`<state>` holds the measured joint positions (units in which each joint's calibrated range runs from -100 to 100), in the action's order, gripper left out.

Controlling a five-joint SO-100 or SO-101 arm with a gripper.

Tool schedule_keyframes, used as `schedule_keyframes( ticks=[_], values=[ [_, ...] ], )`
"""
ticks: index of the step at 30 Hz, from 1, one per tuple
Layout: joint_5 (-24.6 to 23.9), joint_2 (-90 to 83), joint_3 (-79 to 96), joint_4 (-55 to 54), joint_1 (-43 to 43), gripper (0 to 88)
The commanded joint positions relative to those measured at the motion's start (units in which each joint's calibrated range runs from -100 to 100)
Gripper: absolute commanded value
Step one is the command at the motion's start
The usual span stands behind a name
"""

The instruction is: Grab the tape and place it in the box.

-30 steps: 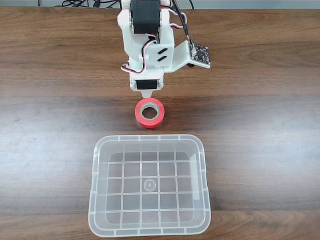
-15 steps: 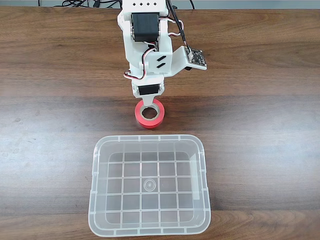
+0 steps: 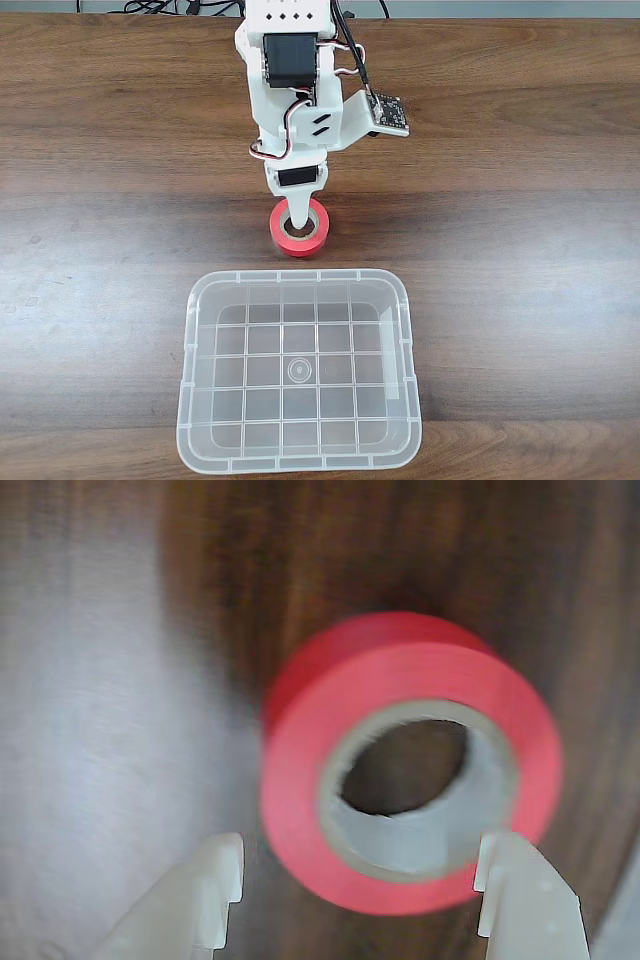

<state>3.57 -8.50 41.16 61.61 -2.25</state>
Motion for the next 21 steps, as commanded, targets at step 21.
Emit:
schedule_keyframes(
  ticks=[21],
  values=[
    [0.17,3.35,3.04,-6.73,0.35,7.1]
  ],
)
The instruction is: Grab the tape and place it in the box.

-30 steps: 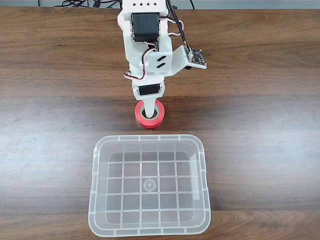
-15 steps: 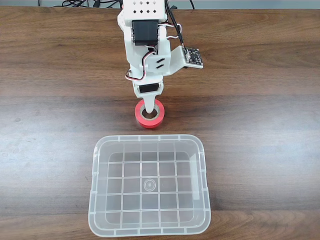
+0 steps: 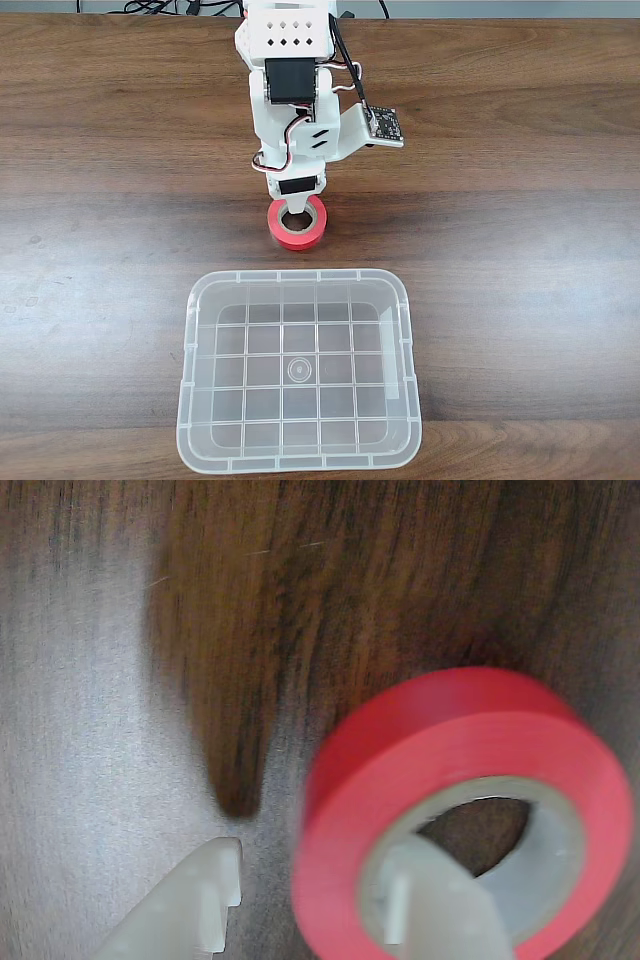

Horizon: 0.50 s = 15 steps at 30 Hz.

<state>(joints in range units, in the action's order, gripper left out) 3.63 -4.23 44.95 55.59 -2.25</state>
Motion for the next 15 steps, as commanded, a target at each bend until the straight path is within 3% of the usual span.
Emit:
schedule_keyframes(
  ticks=[1,15],
  values=[
    [0.12,-1.08,-0.84,-0.71,0.35,7.1],
    [0.17,-2.77,-1.19,0.06,0.28,7.0]
  ],
)
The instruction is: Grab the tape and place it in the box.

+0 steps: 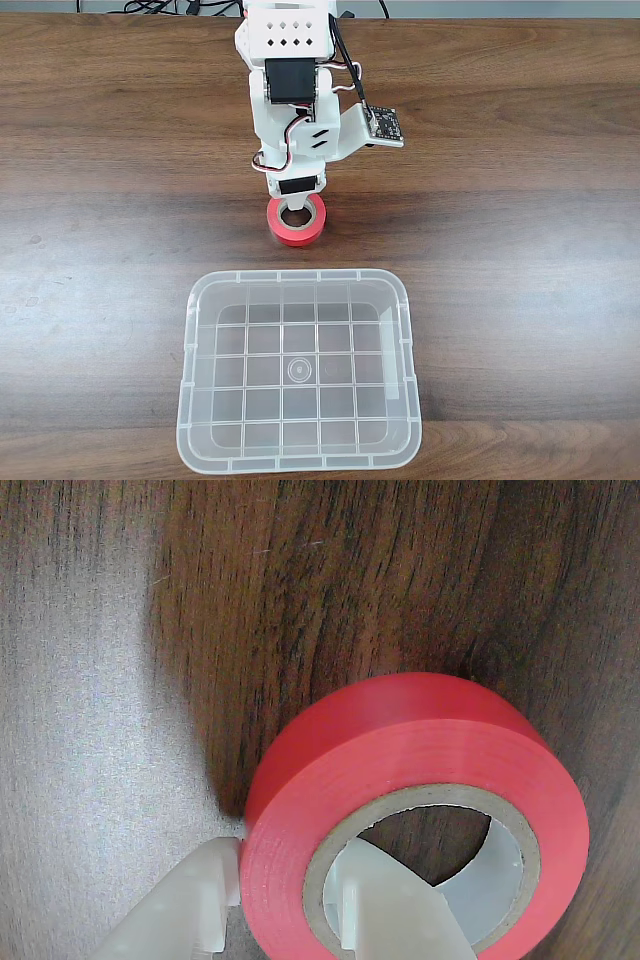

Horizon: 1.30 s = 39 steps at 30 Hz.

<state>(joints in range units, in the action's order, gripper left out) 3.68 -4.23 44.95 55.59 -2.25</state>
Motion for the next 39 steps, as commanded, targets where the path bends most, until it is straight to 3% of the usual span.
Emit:
schedule_keyframes(
  ticks=[1,17,28,39],
  values=[
    [0.12,-2.85,-1.19,0.14,0.28,7.0],
    [0.22,-29.24,-10.47,15.73,-0.31,7.0],
    [1.12,-30.85,-13.28,17.35,0.35,7.0],
    [0.59,-25.3,-39.73,21.38,-0.23,7.0]
  ],
)
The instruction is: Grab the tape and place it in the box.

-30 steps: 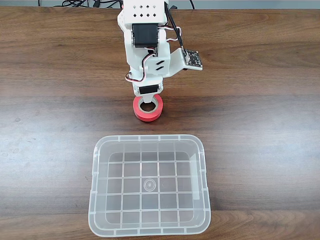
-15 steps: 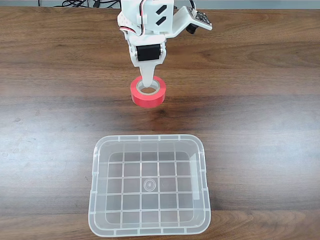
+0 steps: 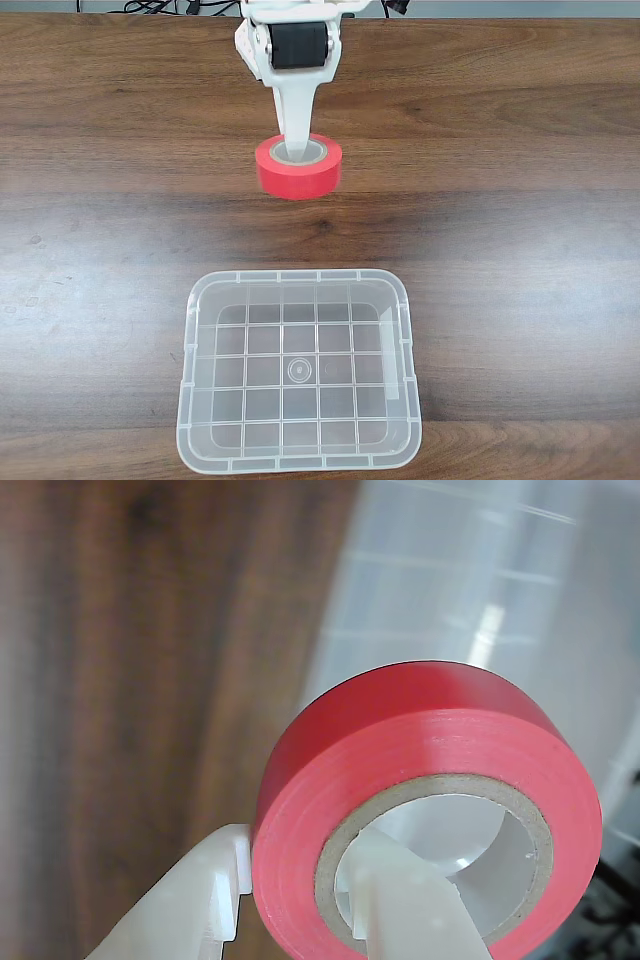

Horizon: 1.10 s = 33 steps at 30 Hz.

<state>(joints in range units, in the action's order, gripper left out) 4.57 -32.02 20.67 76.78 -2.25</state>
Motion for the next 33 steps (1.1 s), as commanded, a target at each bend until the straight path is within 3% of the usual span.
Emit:
schedule_keyframes(
  ticks=[1,22,33],
  values=[
    [-0.35,4.59,-17.73,0.19,-0.09,7.0],
    [-3.67,56.64,-61.62,-0.24,0.21,7.0],
    [-3.46,69.11,-72.57,-0.07,-0.01,7.2]
  ],
)
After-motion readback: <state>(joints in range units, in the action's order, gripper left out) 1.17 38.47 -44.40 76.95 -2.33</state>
